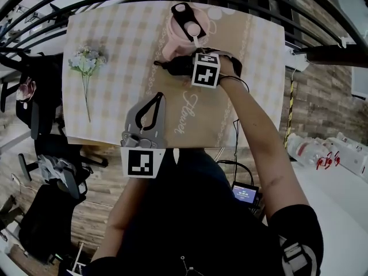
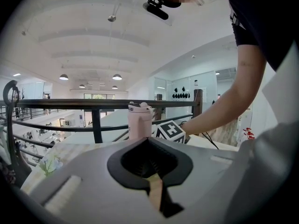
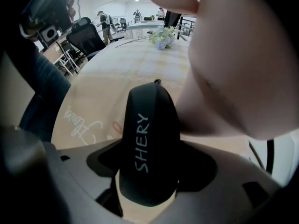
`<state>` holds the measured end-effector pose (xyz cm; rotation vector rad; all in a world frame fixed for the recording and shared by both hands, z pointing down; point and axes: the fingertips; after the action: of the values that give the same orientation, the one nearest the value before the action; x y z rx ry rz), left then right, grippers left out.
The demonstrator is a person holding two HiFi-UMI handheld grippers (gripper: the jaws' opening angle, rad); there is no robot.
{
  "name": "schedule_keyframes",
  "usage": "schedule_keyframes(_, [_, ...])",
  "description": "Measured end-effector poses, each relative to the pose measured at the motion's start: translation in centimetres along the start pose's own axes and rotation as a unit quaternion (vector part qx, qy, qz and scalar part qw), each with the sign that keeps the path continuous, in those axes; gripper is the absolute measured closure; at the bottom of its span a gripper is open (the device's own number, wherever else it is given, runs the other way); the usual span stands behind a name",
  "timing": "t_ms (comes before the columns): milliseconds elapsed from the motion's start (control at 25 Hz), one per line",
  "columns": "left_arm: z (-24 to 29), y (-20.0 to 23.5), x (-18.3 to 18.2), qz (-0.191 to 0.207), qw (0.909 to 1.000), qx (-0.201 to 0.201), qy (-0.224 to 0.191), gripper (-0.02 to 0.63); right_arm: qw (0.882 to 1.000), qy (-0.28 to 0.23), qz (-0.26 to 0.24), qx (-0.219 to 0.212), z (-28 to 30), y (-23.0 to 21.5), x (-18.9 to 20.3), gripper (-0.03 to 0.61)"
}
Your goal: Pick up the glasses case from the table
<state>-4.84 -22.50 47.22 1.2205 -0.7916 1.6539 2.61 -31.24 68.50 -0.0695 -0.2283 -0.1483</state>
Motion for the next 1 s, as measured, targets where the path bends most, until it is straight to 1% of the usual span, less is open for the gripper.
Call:
schedule_keyframes(280, [-0.6, 0.0, -0.5, 0.003, 1.0, -0.002, -0.007, 0.601, 0.999, -0.018, -0.001, 0.033, -2.2, 1.0, -0.8, 0.258])
schedule_keyframes(440, [-0.9, -0.1, -1.2, 0.012, 0.9998, 0.0, -0.016, 0.601, 0.998, -0.021, -0.013, 0.051, -4.0, 2.3, -1.4, 0.258])
schedule_keyframes(600, [-1.3, -0.5, -1.9, 0.015, 0.9996, 0.004, -0.022, 0.601, 0.997, -0.025, -0.01, 0.07, -6.2, 4.1, -1.6, 0.258])
schedule_keyframes(760, [-1.5, -0.5, -3.0, 0.02, 0.999, 0.004, -0.04, 0.601, 0.994, -0.044, -0.006, 0.103, -9.0, 5.1, -2.5, 0.258])
schedule_keyframes(880, [-1.6, -0.4, -3.8, 0.039, 0.9977, 0.009, -0.054, 0.601, 0.989, -0.061, 0.002, 0.134, -11.5, 5.6, -3.2, 0.258])
schedule_keyframes(1000, [-1.6, -0.2, -4.6, 0.049, 0.9965, 0.007, -0.067, 0.601, 0.983, -0.082, 0.017, 0.165, -14.0, 5.9, -3.7, 0.258])
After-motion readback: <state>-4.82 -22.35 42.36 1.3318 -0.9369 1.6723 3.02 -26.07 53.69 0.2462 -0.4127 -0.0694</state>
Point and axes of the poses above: the fingertips, and each gripper's own axes: z forward along the fingers, y to its left, x out of its underside, and after that the axes turned 3 degrees about -x, right-handed
